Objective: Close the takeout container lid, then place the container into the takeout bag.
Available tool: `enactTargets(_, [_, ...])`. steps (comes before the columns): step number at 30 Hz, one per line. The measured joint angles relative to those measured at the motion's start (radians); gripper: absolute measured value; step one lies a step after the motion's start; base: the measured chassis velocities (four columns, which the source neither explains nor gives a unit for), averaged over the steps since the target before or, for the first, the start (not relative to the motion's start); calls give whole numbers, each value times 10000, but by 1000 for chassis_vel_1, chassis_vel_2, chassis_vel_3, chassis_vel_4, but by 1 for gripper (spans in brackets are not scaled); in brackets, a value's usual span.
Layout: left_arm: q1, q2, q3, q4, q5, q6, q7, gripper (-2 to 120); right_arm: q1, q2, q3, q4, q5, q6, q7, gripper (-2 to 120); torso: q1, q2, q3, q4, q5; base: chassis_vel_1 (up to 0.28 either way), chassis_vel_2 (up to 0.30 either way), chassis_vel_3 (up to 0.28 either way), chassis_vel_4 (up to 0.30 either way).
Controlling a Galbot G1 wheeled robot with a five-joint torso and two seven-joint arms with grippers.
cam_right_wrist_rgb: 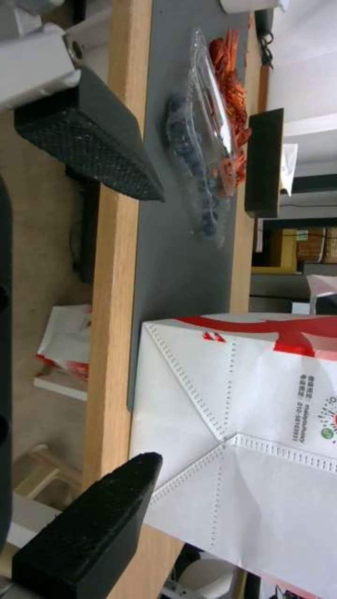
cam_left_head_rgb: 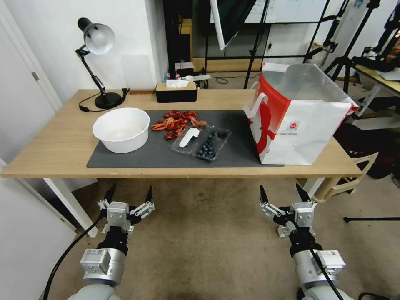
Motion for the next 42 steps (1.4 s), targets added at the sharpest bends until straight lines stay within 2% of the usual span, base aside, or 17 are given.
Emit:
enactTargets(12, [0, 0, 0, 0, 0, 0, 0, 100, 1, 2, -7, 0, -4, 0, 0, 100, 0, 0, 0, 0, 0, 0, 0, 0, 0])
enactTargets(16, [-16, 40, 122, -30, -106, 46, -193, 100, 107, 217, -493, -169, -355, -168, -76, 100, 0, 1, 0, 0, -2, 0, 0, 0, 0])
enactTargets(18, [-111, 233, 657, -309, -548, 259, -988, 100, 339, 676, -1528, -551, -1111, -579, -302, 100, 0, 0, 0, 0, -2, 0, 0, 0, 0])
enactTargets(19, [-144, 299, 851, -411, -709, 344, -1280, 100, 410, 829, -1859, -675, -1357, -719, -371, 100, 0, 0, 0, -1, -2, 0, 0, 0, 0])
enactTargets(20, [-144, 299, 851, -411, -709, 344, -1280, 100, 410, 829, -1859, -675, -1357, -719, -371, 100, 0, 0, 0, -1, -2, 0, 0, 0, 0])
enactTargets(21, [-202, 409, 1146, -567, -959, 471, -1737, 100, 494, 1003, -2251, -807, -1622, -858, -465, 100, 0, 0, 0, 3, 6, 0, 0, 0, 0])
enactTargets(23, [-306, 615, 1698, -856, -1429, 701, -2575, 100, 589, 1075, -2357, -929, -1719, -783, -572, 100, 0, 0, 0, 0, -4, 0, 0, 0, 0])
enactTargets(26, [-476, 706, 1980, -928, -1805, 424, -2894, 100, 652, 1074, -2352, -964, -1710, -643, -595, 100, 0, 0, 0, -2, -1, 0, 0, 0, 0])
enactTargets(42, [-484, 721, 1926, -780, -1853, 111, -2751, 100, 901, 1080, -2254, -1052, -1580, -361, -547, 100, 0, 0, 0, 0, 0, 0, 0, 0, 0])
